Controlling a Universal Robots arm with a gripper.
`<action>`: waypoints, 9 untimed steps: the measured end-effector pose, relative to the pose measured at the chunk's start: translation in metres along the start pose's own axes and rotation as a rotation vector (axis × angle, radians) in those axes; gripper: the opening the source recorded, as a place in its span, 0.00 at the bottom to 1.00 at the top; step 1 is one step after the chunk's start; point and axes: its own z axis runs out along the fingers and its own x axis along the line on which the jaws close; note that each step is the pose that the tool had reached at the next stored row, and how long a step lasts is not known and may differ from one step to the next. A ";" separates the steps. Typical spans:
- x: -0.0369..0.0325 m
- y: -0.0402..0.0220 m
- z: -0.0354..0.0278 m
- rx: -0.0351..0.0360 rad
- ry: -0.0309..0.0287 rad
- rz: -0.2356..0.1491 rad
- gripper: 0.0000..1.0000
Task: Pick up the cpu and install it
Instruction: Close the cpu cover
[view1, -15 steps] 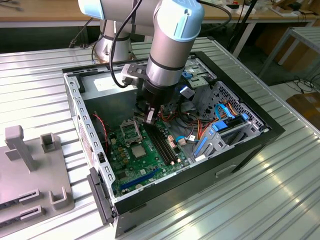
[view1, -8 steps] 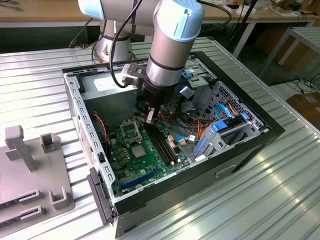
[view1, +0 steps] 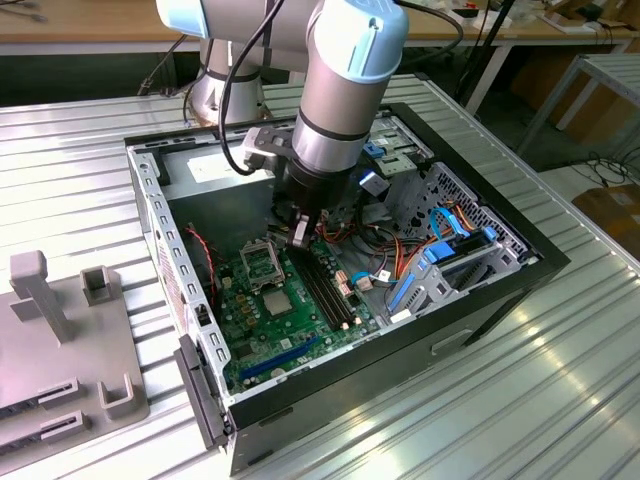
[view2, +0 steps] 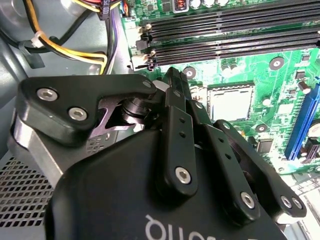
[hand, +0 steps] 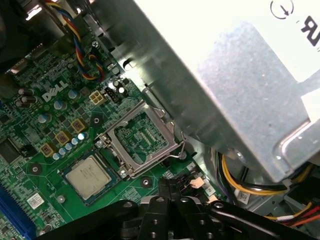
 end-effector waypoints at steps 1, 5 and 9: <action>-0.0002 0.0002 0.0001 -0.0047 -0.0061 0.000 0.11; -0.0005 0.0004 -0.0001 -0.0303 -0.0394 -0.001 0.11; -0.0005 0.0004 0.0014 -0.0426 -0.0556 -0.001 0.11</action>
